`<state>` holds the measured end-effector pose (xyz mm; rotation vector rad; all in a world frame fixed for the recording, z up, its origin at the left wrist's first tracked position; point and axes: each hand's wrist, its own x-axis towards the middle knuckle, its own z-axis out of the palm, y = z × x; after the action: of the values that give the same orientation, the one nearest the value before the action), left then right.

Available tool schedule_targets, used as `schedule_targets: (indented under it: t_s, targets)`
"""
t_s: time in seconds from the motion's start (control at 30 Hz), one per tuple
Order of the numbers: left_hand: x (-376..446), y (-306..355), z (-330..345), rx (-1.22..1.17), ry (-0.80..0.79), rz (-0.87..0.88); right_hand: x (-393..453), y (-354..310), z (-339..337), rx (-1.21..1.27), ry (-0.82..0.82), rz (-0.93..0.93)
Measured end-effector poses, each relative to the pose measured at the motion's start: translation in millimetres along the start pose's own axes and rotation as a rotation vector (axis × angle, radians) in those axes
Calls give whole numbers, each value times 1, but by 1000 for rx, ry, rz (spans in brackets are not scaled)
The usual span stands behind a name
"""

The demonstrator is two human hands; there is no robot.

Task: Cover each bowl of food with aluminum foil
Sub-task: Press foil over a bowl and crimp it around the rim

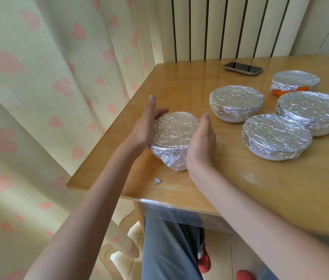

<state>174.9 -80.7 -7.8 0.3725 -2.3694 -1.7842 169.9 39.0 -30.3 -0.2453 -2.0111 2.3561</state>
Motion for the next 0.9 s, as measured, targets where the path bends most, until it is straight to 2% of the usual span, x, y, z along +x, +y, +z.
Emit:
schedule_targets:
  t_s: [0.1, 0.2, 0.27, 0.37, 0.47, 0.53, 0.63, 0.7, 0.83, 0.9]
  targets:
    - [-5, -2, 7, -1, 121, -19, 10, -1, -2, -37, -82, 77]
    - [-12, -6, 13, 102, 246, -9, 22, -7, -11, -64, -248, 113]
    - [-17, -4, 8, 190, 199, 34, 26, -9, -25, -117, -317, 74]
    - [-22, 11, -10, 373, 46, 202, 35, -6, -55, -250, -215, -119]
    - [-28, 38, -5, 730, -281, 216, 41, -6, -76, -456, -380, -184]
    - [-26, 51, 10, 999, -420, 219, 42, -10, -80, -554, -494, -225]
    - [-18, 53, 27, 1236, -446, 203, 44, -16, -82, -650, -572, -352]
    - [-15, 47, 29, 1260, -445, 184, 46, -19, -81, -711, -570, -412]
    - [-16, 41, 31, 1246, -413, 198, 46, -20, -78, -834, -440, -544]
    - [-16, 41, 32, 1244, -406, 201, 42, -16, -75, -756, -391, -468]
